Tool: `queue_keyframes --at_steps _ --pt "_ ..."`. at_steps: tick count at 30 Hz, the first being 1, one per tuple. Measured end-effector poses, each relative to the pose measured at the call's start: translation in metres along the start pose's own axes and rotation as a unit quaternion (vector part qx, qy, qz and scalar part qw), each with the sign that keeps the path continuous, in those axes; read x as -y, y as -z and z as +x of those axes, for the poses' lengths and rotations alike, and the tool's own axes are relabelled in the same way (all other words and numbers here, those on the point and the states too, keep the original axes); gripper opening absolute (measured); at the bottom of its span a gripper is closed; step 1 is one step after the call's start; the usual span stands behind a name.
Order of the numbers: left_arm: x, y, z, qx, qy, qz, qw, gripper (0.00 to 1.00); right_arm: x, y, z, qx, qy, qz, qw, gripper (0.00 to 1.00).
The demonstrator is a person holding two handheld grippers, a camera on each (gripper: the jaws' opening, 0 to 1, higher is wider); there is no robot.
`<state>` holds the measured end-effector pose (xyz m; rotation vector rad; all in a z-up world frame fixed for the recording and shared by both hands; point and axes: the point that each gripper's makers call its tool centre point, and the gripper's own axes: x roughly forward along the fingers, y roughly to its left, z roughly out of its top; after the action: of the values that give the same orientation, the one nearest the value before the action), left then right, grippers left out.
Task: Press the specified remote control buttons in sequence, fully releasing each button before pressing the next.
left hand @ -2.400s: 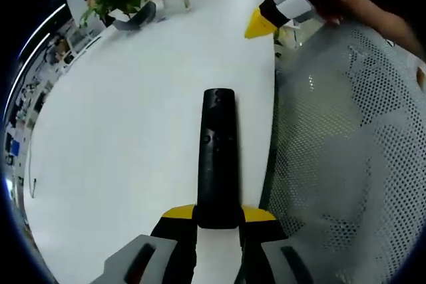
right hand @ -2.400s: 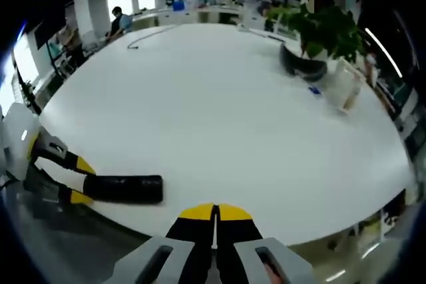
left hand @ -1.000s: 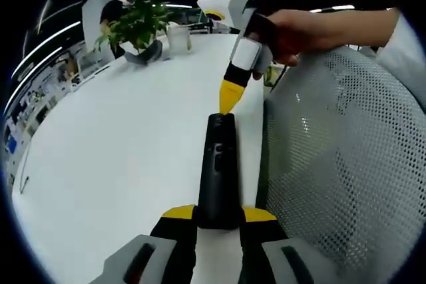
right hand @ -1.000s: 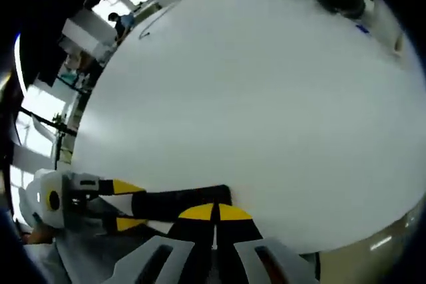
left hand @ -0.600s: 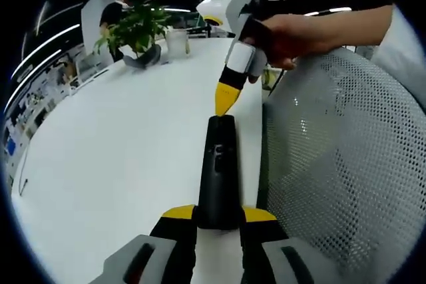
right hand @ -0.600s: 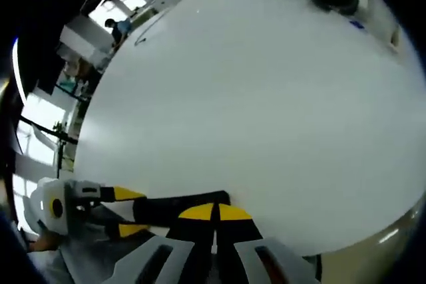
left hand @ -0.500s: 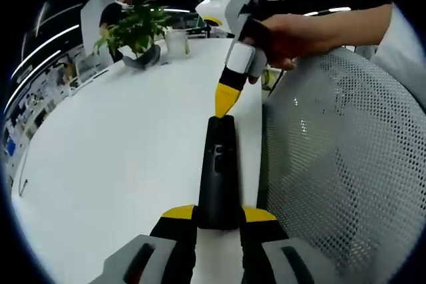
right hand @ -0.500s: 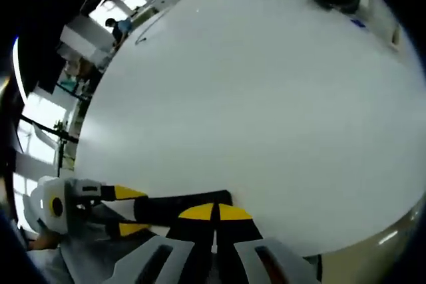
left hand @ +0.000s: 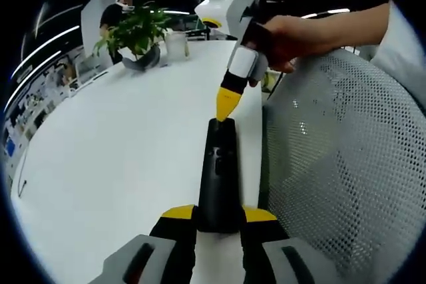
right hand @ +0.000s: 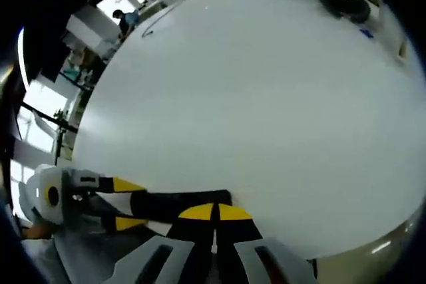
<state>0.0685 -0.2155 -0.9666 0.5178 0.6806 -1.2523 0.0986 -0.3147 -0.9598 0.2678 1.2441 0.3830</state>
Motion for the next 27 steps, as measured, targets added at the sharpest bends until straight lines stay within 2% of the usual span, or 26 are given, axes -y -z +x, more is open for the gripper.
queue_keyframes --at_steps 6,17,20,24,27 --pt "-0.0006 -0.0001 -0.0001 0.0 0.0 0.001 1.0 0.24 -0.0013 -0.0002 -0.0005 0.003 0.004 -0.011 0.9999 0.0" --pt "-0.0003 -0.0003 -0.0007 0.001 0.0 0.003 1.0 0.24 0.0008 -0.001 -0.0021 0.009 -0.011 0.026 0.9996 0.0" --pt "-0.0001 -0.0004 -0.0004 0.002 0.0 0.002 1.0 0.24 -0.0002 -0.0016 -0.0023 0.01 -0.01 0.022 0.9997 0.0" --pt "0.0003 -0.0005 -0.0005 0.002 0.0 0.003 1.0 0.24 -0.0032 -0.007 -0.006 0.029 -0.014 0.016 0.9994 0.0" --pt "0.0004 -0.0007 -0.0004 0.003 0.0 0.003 1.0 0.24 -0.0051 -0.0047 -0.0036 0.019 -0.027 0.031 0.9989 0.0"
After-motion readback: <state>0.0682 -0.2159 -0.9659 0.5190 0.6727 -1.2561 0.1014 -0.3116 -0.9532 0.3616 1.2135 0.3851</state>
